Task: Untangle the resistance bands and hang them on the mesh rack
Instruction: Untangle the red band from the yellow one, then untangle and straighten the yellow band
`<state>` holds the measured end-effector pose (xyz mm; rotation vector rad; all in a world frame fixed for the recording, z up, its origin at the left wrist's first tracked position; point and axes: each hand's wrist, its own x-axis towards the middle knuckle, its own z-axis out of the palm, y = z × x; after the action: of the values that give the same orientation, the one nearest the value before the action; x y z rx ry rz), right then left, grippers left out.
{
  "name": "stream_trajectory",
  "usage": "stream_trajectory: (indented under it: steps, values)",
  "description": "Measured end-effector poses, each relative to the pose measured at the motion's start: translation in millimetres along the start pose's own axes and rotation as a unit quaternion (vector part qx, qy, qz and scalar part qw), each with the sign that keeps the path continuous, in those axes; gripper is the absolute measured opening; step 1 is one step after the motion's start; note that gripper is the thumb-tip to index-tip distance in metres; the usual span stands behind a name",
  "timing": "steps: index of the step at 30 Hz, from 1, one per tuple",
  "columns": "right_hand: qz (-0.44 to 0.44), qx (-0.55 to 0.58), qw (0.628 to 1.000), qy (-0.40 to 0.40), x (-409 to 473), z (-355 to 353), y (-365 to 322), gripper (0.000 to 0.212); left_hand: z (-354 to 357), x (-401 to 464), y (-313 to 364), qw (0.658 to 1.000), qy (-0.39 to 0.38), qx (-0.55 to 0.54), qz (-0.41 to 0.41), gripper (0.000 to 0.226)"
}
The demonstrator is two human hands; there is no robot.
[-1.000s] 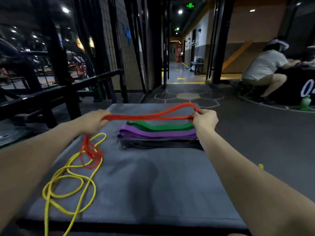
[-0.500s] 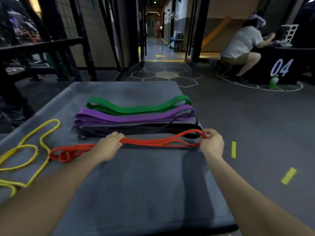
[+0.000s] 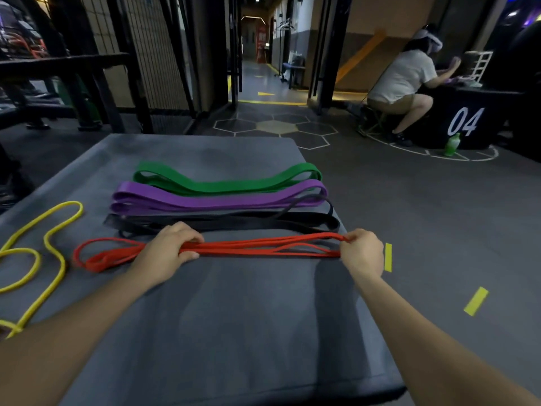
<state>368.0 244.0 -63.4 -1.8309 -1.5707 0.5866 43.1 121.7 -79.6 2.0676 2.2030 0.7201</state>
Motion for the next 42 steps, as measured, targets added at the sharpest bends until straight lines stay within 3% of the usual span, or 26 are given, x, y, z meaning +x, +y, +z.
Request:
stream_trajectory:
  steps: [5,8,10,13,16,18,22,26,31,35,39,42]
  values:
    - [0.011,-0.017,0.999,-0.034,4.6,0.2,-3.8,0.017,-1.2,7.8,4.8,0.996,-0.005,-0.059,-0.06,0.02]
    - [-0.087,-0.088,0.992,0.032,-3.6,4.1,-8.4,0.024,-1.2,12.2,4.5,0.993,-0.009,-0.079,-0.089,0.016]
    - [-0.182,-0.071,0.979,0.061,-20.3,12.1,-24.1,0.029,-0.2,12.2,5.3,0.992,-0.002,-0.084,-0.098,0.015]
    - [-0.304,-0.016,0.952,-0.041,-54.1,42.3,-60.3,0.033,1.5,11.7,6.1,0.99,0.006,-0.096,-0.103,0.015]
    - [-0.365,-0.027,0.919,-0.149,-86.8,85.0,-88.6,0.042,1.8,11.2,6.4,0.99,0.005,-0.104,-0.096,0.015]
    - [-0.361,-0.044,0.915,-0.177,-97.4,107.8,-95.1,0.045,2.1,10.8,5.7,0.991,0.008,-0.103,-0.088,0.016]
    - [-0.357,-0.08,0.918,-0.154,-95.5,127.3,-91.6,0.033,-0.6,7.8,1.5,0.991,-0.003,-0.115,-0.07,0.018]
    - [-0.361,-0.073,0.919,-0.141,-90.8,132.9,-91.3,0.032,-18.2,-4.9,-16.5,0.996,-0.029,0.089,-0.008,0.031]
    - [-0.362,-0.073,0.919,-0.14,-89.3,132.5,-91.0,0.031,-52.4,-33.7,-62.0,0.987,-0.001,0.134,-0.09,0.029]
    - [-0.358,-0.084,0.92,-0.132,-90.9,133.8,-92.6,0.033,-42.8,-39.9,-61.1,0.985,0.033,0.118,-0.118,0.028]
    - [-0.352,-0.104,0.92,-0.138,-94.9,129.2,-93.6,0.034,-37.9,-45.0,-60.9,0.976,-0.003,0.191,-0.101,0.043]
    - [-0.38,-0.14,0.903,-0.144,-100.2,122.6,-95.6,0.042,-51.7,-56.3,-56.7,0.978,-0.009,0.188,-0.094,0.059]
